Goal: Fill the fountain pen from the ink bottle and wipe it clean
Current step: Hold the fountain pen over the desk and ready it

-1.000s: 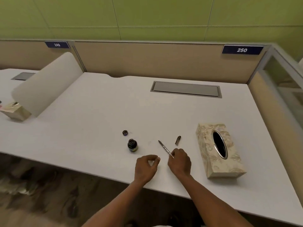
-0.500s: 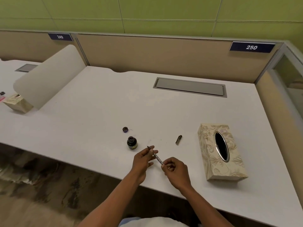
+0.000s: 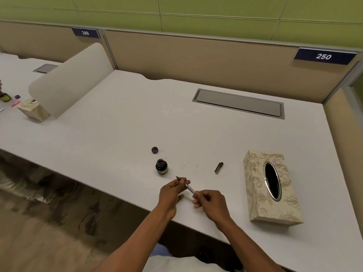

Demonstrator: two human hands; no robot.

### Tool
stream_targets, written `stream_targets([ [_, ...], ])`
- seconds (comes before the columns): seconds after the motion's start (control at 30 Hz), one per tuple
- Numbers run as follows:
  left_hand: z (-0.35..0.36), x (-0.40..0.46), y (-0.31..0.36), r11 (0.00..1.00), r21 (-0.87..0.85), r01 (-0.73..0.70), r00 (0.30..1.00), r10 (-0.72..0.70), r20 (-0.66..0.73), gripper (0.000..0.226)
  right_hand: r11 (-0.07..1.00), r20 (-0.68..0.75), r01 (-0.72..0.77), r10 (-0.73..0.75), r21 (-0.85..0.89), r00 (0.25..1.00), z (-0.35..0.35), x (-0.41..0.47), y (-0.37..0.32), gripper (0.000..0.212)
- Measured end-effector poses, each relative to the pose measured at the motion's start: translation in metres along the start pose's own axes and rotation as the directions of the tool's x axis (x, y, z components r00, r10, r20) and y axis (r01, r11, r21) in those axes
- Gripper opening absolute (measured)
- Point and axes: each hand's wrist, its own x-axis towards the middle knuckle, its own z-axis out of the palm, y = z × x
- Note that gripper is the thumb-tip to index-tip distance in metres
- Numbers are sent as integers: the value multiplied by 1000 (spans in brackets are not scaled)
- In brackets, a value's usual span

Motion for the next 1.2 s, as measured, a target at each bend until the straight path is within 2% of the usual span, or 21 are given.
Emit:
stream_targets([
  [0.17,3,7,3,999,-8,42,998,-42,-50,12,990,-105,84,-97,-113,990,4,9,1,2],
  [0.27,-2,11,6,996,-16,82,996,-83,-42,12,978,-145,128,-153,-167,978,10,13,3,8],
  [0.37,-11,17,13,995,-28,97,995,-98,-13,14,987,-75,121,-129,-106,989,13,14,-4,5],
  [0.43,-14,20,17,993,-32,112,994,-111,18,15,998,72,55,-53,-33,996,13,16,-11,18],
  [0.5,-15,20,20,993,-1,116,992,-116,43,15,999,171,10,-3,-44,985,11,19,-15,27],
  [0.53,-15,21,21,994,15,111,992,-111,56,15,998,165,28,-17,-63,986,12,20,-15,23],
  [0.63,-15,21,24,994,37,102,993,-104,58,15,996,31,72,-70,-61,997,11,23,-17,5],
  [0.7,-15,21,23,993,38,110,993,-112,49,15,995,-25,78,-80,-63,996,10,27,-14,17],
  [0.77,-15,18,21,993,16,114,993,-115,33,19,997,9,69,-69,-41,998,12,27,-13,18],
  [0.83,-14,15,20,993,-9,117,993,-117,2,22,999,103,46,-44,-23,994,13,26,-14,14],
  [0.9,-16,12,18,992,-26,122,992,-122,-17,19,996,157,60,-50,-65,986,13,24,-13,28],
  [0.97,-17,11,15,991,-49,125,991,-127,-37,19,991,167,88,-70,-100,983,13,24,-11,27],
  [1.03,-18,9,11,990,-73,118,991,-122,-58,19,993,149,85,-73,-76,986,14,23,-9,8],
  [1.13,-18,6,7,990,-93,110,991,-116,-63,18,997,96,64,-59,-52,994,15,22,-9,19],
  [1.2,-18,6,5,988,-106,113,991,-120,-62,17,999,108,43,-41,-16,993,17,20,-14,15],
])
